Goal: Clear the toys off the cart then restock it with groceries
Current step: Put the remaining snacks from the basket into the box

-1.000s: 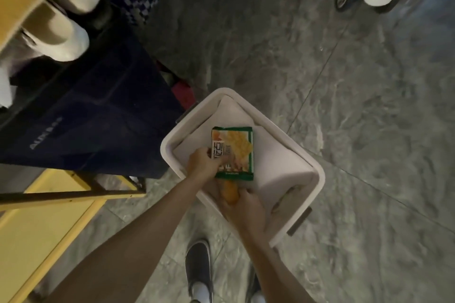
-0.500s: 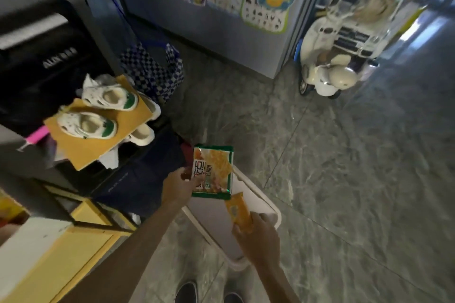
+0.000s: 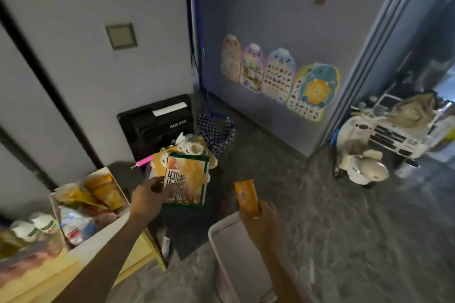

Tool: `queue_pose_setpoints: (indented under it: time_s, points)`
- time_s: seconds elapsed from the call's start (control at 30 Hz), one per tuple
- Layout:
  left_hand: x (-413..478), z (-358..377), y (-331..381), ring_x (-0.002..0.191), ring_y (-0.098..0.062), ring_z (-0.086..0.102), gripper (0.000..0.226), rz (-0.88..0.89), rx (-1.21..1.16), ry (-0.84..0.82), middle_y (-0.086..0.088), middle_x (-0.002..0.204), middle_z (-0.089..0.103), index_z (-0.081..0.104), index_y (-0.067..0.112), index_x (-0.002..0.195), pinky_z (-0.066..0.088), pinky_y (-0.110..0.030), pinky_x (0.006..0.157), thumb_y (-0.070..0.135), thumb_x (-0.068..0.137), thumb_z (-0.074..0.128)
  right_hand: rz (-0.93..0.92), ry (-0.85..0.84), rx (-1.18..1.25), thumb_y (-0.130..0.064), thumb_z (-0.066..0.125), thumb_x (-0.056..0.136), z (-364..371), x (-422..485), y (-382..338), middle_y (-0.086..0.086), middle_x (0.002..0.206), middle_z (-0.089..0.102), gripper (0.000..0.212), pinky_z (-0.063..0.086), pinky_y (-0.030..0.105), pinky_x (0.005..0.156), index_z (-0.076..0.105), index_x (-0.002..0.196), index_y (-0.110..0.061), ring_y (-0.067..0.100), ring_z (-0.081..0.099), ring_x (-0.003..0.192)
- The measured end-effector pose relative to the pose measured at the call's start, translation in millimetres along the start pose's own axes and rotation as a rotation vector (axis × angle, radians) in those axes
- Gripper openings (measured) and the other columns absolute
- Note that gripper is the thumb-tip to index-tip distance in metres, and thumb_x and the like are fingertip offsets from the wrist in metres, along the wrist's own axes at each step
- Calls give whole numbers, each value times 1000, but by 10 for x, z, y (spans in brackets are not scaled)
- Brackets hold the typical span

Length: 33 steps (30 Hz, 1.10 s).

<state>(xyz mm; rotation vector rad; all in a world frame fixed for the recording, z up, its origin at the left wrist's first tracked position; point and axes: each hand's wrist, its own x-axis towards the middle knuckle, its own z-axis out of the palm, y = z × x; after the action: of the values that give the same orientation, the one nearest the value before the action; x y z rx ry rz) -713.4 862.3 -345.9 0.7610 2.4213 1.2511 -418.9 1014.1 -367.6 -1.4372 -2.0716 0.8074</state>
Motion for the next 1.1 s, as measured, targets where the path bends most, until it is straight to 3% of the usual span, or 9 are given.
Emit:
queue_pose_setpoints:
  time_s: [0.1, 0.23, 0.3, 0.47, 0.6, 0.7, 0.8, 0.93, 1.1]
  points:
    - [-124, -423, -203, 81, -9, 74, 15, -61, -73, 102, 13, 87, 78, 74, 28, 96, 56, -27, 65, 31, 89, 86, -115, 0, 3, -57, 72, 87, 161, 52, -292, -11, 85, 60, 29, 37, 22, 60, 69, 88, -28, 3, 55, 69]
    - [-218, -1038, -579, 86, -20, 77, 25, -129, -112, 204, 7, 94, 80, 75, 22, 109, 64, -34, 68, 28, 88, 88, -205, -82, 6, -71, 62, 81, 600, 39, -695, -14, 88, 61, 40, 53, 29, 66, 67, 91, -32, 3, 60, 74]
    - [-246, -1357, -781, 79, -9, 72, 23, -155, -126, 247, 10, 90, 77, 75, 21, 109, 57, -18, 63, 19, 90, 86, -279, -107, 30, -70, 65, 81, 850, 13, -929, -14, 85, 61, 40, 51, 28, 65, 67, 89, -31, 3, 60, 73]
    - [-185, -2130, -1429, 72, -4, 68, 26, -230, 11, 357, 5, 89, 78, 81, 23, 111, 47, -23, 55, 32, 88, 88, -429, -171, 109, -67, 69, 81, 1599, -63, -1616, -14, 82, 63, 37, 52, 27, 66, 65, 89, -31, 4, 62, 76]
    - [57, -2492, -1913, 76, -7, 69, 32, -248, 73, 380, 2, 97, 81, 81, 25, 113, 50, -26, 60, 46, 89, 84, -473, -215, 116, -66, 68, 80, 2286, -122, -2180, -13, 75, 62, 38, 54, 29, 62, 65, 80, -29, 5, 61, 69]
    - [321, -2554, -2204, 77, -10, 67, 35, -272, 64, 368, -1, 105, 81, 79, 21, 117, 49, -22, 59, 42, 90, 84, -454, -291, 62, -69, 65, 81, 2791, -172, -2419, -12, 72, 62, 42, 56, 30, 61, 65, 78, -28, 5, 61, 66]
    - [541, -2430, -2437, 81, -9, 71, 35, -319, 20, 325, 4, 102, 80, 78, 22, 120, 58, -28, 63, 41, 91, 83, -409, -353, -15, -72, 60, 80, 3123, -214, -2502, -14, 76, 64, 45, 55, 28, 65, 67, 83, -28, 4, 62, 70]
    - [653, -2120, -2725, 75, -8, 69, 32, -439, 40, 282, 6, 94, 79, 80, 24, 118, 51, -26, 56, 41, 91, 82, -401, -391, -124, -76, 57, 81, 3565, -172, -2342, -13, 77, 63, 46, 59, 34, 65, 65, 86, -31, 5, 64, 71]
    - [712, -1734, -2888, 83, -22, 75, 31, -551, 45, 314, -3, 101, 82, 79, 20, 121, 52, -28, 61, 34, 93, 82, -390, -449, -160, -94, 46, 76, 4060, -72, -2237, -16, 79, 64, 62, 60, 31, 66, 64, 87, -35, 3, 64, 72]
